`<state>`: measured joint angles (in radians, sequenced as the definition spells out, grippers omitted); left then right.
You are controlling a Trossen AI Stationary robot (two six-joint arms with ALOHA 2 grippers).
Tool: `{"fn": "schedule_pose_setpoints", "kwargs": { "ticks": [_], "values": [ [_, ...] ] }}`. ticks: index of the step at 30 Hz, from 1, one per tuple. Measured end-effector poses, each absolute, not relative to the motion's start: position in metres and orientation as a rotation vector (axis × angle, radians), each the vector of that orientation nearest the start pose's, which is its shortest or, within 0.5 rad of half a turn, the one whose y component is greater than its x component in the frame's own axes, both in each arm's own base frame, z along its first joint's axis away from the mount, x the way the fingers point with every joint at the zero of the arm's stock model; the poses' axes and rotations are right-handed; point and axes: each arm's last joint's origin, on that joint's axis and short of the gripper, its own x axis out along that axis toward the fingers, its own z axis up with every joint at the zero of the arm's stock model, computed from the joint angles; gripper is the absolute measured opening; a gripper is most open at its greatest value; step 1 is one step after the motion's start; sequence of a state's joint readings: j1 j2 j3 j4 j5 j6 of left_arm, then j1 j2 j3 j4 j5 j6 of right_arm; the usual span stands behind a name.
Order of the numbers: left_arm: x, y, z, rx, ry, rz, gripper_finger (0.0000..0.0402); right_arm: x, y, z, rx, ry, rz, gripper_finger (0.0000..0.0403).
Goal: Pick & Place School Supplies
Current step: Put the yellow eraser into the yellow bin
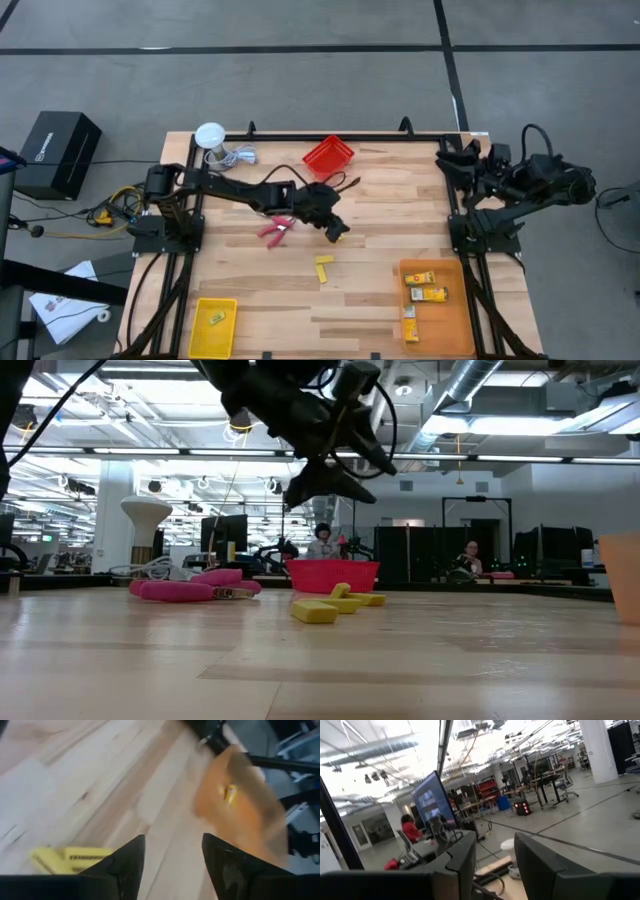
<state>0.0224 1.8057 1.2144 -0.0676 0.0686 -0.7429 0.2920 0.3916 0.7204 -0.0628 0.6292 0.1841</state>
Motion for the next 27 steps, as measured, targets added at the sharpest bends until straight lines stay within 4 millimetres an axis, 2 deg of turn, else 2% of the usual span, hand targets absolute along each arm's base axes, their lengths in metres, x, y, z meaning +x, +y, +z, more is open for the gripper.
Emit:
{"fn": "schedule_pose_setpoints", "kwargs": {
  "ticks": [5, 15, 24, 27],
  "values": [
    [0.387, 0.006, 0.205, -0.802, 0.737, 0.33, 0.0178, 0.079, 0.006, 0.36, 0.279, -0.227, -0.317, 0.0127],
    [0.376, 0.025, 0.196, -0.838, 0.816, 0.498, 0.0225, 0.079, 0.006, 0.358, 0.27, -0.209, -0.316, 0.0127],
    [0.373, 0.027, 0.193, -0.843, 0.848, 0.534, 0.0215, 0.08, 0.006, 0.358, 0.262, -0.203, -0.317, 0.0127],
    [0.372, 0.028, 0.192, -0.833, 0.859, 0.54, 0.0214, 0.081, 0.007, 0.349, 0.222, -0.118, -0.323, 0.0127]
  ]
}}
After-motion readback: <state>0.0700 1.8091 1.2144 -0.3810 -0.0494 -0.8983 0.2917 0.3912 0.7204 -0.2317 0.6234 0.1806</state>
